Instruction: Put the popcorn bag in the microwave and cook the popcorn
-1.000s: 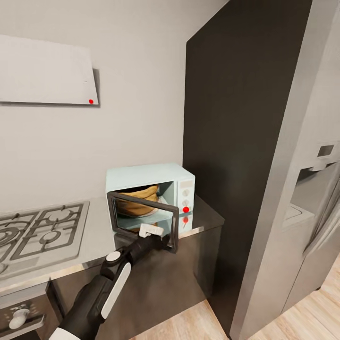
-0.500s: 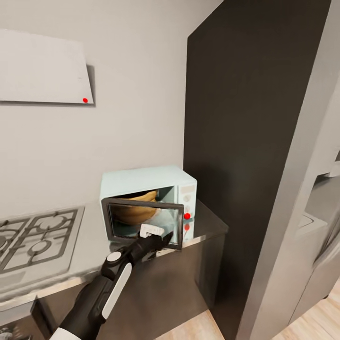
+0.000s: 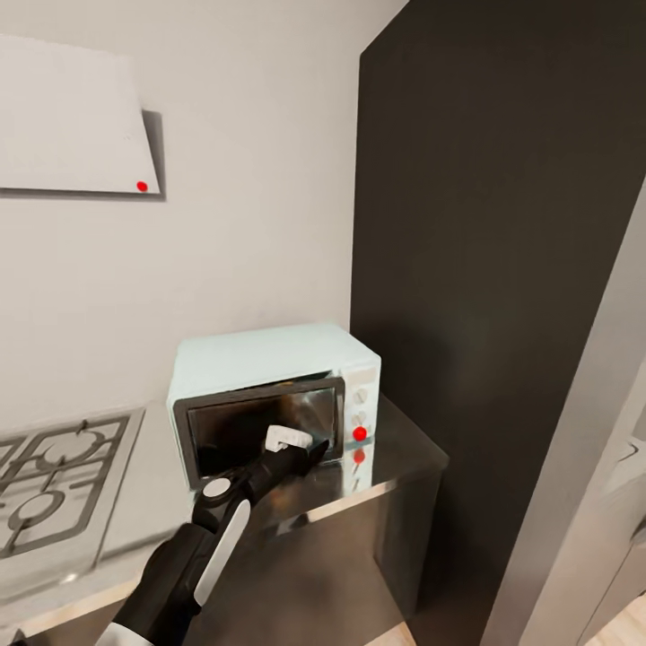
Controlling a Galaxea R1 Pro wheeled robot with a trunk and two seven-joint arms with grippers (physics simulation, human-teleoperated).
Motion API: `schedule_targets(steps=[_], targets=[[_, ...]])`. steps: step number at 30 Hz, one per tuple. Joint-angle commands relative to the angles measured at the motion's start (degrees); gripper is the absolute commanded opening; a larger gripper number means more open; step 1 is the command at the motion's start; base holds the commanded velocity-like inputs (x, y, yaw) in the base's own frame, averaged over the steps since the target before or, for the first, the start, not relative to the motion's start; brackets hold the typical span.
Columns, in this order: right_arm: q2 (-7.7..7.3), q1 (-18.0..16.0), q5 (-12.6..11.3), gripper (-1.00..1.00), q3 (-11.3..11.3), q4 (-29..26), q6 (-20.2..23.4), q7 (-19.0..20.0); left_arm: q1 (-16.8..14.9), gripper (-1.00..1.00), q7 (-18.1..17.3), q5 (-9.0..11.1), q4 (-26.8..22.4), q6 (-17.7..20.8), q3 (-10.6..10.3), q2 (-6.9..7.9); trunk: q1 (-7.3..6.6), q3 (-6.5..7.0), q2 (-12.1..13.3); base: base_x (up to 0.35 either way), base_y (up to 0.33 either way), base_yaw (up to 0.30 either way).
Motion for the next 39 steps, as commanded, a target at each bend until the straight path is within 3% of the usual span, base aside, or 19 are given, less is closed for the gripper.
schedule_targets(steps=[1,14,39], targets=[[-0.04,-0.1,0.4,1.00,-0.5,0.2,-0.3,0.1,0.0,1.00,0.0,0.6,0.0,0.4,0.1,-0.02,0.03,-0.07,0.0,0.246,0.000,0.000],[-0.04,-0.1,0.5,1.00,-0.5,0.2,-0.3,0.2,-0.1,1.00,0.2,0.6,-0.5,0.5,0.0,-0.02,0.03,-0.07,0.0,0.136,0.000,0.000],[0.17,-0.1,0.6,1.00,-0.4,0.2,-0.1,0.2,0.0,1.00,0.2,1.0,-0.3,0.6,0.0,-0.56,0.03,-0.07,0.0,-0.336,0.000,0.000]])
